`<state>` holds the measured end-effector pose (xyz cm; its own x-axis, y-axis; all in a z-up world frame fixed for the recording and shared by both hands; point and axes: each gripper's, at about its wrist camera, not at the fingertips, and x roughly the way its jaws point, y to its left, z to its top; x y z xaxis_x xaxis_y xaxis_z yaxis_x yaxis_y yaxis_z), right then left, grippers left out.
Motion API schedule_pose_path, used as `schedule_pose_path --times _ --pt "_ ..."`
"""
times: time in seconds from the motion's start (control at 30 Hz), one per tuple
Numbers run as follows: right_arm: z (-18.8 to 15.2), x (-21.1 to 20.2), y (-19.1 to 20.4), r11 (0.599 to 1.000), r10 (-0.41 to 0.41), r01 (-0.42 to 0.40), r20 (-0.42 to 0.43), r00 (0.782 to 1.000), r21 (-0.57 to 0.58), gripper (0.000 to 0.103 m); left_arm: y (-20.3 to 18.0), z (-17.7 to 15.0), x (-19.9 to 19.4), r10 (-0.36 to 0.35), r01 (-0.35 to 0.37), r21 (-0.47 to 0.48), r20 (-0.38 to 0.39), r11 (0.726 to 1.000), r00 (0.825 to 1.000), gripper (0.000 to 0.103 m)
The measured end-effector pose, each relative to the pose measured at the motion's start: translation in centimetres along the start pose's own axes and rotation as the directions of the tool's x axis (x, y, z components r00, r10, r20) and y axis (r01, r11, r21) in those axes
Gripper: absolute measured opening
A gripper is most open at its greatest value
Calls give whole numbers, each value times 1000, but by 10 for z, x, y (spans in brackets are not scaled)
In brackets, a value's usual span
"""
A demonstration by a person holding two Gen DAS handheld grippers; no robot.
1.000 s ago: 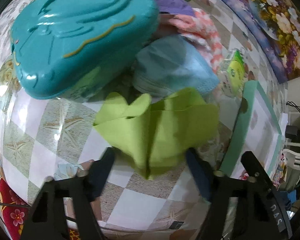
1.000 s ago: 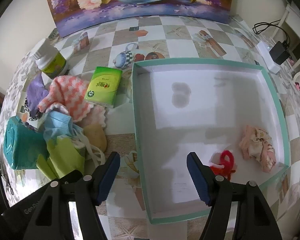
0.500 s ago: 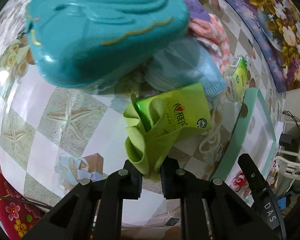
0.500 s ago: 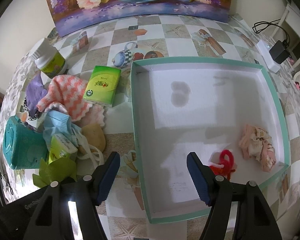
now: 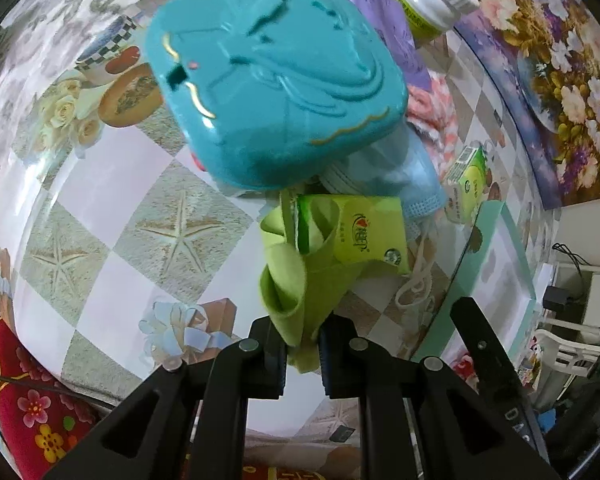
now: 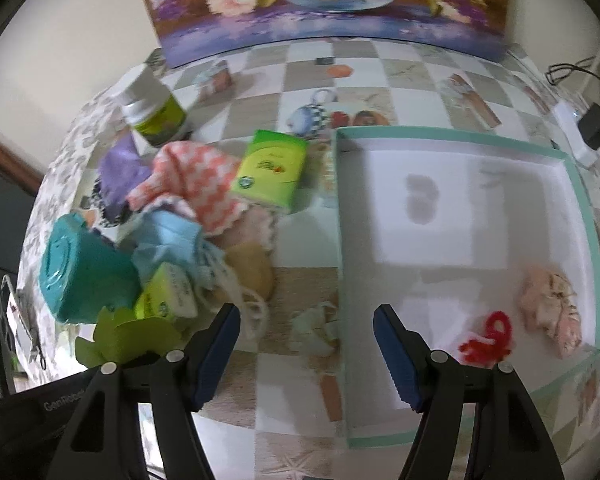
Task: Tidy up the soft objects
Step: 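Grasp the green tissue packet with the right gripper while the left gripper holds the green cloth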
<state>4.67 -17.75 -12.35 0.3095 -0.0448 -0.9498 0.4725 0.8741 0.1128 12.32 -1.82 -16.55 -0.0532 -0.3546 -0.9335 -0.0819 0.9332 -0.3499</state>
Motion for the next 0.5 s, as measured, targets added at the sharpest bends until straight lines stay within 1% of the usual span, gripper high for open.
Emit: schedule_pose_path --times 0.13,0.23,0.37,0.5 --pt "-1 0 8 999 10 -10 10 1000 -31 73 4 -1 -16 -24 24 5 15 1000 1000 13" --pt "-1 0 12 999 15 -14 11 1000 -47 73 13 1 -29 -24 24 -8 33 1000 999 13" --pt "-3 0 19 997 27 -26 15 1000 -74 73 31 2 -44 6 -1 -62 70 998 998 13" --pt "-7 3 37 988 80 -78 10 997 -130 73 55 6 -47 14 -2 -131 89 991 996 13"
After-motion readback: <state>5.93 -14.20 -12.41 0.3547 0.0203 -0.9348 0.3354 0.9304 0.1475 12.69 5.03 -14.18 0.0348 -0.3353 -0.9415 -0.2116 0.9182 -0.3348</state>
